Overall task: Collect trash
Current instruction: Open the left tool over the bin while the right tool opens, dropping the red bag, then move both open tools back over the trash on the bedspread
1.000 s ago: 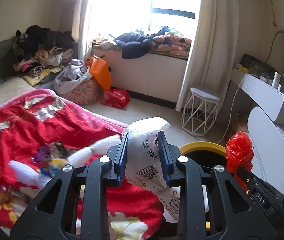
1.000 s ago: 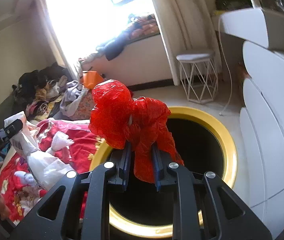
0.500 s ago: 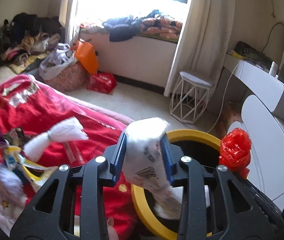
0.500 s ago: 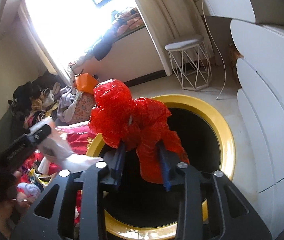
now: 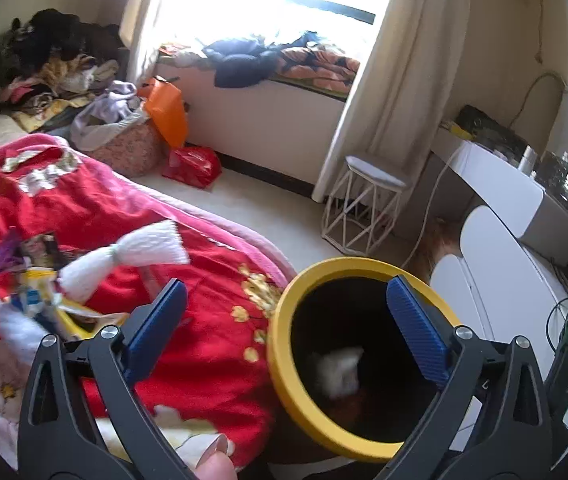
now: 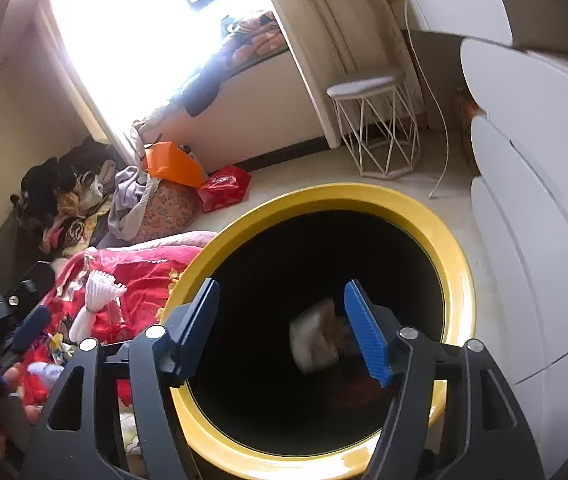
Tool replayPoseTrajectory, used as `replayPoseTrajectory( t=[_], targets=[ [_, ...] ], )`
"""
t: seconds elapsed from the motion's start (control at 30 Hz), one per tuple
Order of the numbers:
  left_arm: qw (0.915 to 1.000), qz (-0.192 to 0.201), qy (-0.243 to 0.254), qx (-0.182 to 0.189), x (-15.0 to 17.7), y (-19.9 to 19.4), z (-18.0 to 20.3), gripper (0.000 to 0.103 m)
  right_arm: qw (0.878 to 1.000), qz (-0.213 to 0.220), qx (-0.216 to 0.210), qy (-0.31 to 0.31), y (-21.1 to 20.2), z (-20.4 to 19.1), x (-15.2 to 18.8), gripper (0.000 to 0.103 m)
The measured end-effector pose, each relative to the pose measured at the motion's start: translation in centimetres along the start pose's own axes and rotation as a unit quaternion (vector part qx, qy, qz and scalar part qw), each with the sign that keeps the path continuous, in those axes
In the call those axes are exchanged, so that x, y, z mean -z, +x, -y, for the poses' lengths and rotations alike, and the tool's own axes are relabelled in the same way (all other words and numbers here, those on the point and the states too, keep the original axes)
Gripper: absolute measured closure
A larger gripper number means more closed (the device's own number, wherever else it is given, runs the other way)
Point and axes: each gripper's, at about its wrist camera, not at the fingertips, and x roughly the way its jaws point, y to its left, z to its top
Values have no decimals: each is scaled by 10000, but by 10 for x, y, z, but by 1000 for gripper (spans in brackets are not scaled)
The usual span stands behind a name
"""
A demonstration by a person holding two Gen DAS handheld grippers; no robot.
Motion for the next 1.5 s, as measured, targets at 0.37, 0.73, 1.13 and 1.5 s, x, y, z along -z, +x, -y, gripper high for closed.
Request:
replayPoseTrajectory(
  t=[0.37, 0.73, 1.13, 1.5],
  targets=[
    [9980, 428, -13, -474, -4, -45, -34, 11, 9920, 510, -149, -1146, -22, -45, 12, 29],
    [9931, 736, -226, -882, -6, -81, -79, 11, 9765, 634, -500, -1997, -35, -90, 36, 23],
    [9853, 826, -684, -1329, -7, -100, -134, 11, 9549, 392, -1118, -2724, -41, -147, 63, 23],
    [9767, 801, -1162, -1615, -9, -110, -189, 11, 9328, -46, -1428, -3307, -24, -197, 84, 23]
  ],
)
